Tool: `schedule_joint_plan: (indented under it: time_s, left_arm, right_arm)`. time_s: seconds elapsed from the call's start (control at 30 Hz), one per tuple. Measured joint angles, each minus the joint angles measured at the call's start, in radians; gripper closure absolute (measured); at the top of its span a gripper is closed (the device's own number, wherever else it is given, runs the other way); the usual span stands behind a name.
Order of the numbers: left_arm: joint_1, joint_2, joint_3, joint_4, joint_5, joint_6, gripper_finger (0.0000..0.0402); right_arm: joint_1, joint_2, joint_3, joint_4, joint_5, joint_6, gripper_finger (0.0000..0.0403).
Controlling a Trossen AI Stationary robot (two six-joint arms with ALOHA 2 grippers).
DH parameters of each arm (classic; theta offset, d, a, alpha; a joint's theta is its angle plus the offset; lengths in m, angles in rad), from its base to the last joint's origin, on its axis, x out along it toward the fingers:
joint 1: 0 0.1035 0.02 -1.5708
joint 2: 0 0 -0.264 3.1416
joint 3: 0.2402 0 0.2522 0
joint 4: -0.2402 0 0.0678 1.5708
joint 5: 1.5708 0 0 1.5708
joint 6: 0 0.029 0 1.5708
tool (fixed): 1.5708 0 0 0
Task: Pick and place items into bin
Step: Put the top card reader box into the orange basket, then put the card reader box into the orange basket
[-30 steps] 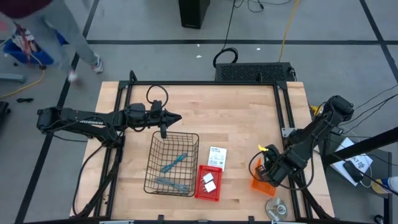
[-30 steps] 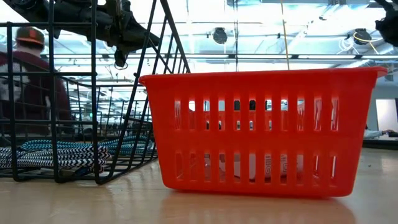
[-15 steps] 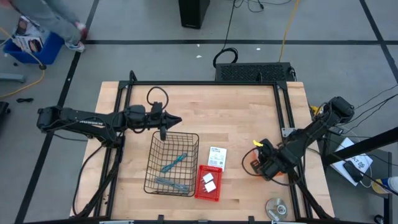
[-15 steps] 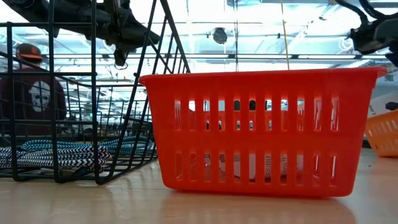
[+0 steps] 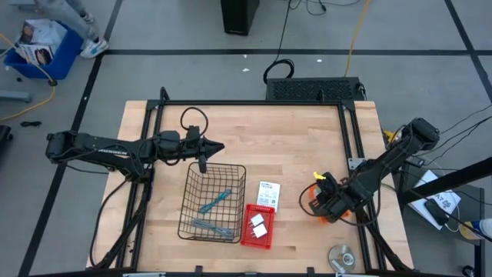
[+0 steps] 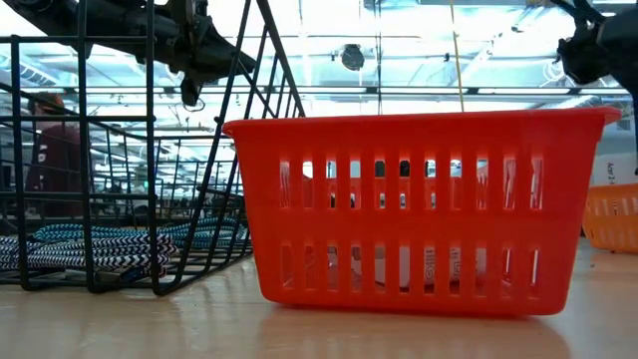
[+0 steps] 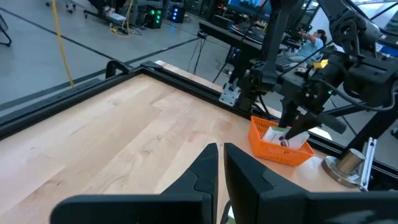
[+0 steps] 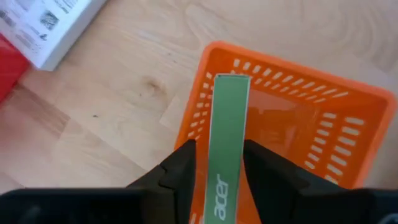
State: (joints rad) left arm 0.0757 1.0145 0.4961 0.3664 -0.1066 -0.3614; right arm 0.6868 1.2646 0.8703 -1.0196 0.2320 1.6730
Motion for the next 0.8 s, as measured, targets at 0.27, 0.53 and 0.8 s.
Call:
schedule_joint_plan:
  time_s: [0.27,0.53,0.8]
  left_arm:
    - [0.000,0.000,0.000,0.000,-0.053,0.047,0.0371]
    - [0.016,0.000,0.000,0.070,-0.070,0.067,0.0371]
    - [0.032,0.000,0.000,0.122,-0.111,0.018,0.0371]
  right_arm:
    - [0.000,-0.069,0.000,-0.010,0.082,-0.023,0.0260]
    - [-0.036,-0.147,0.000,0.026,0.136,-0.109,0.0259]
    - [-0.132,-0.134,0.000,0.473,0.220,-0.569,0.0259]
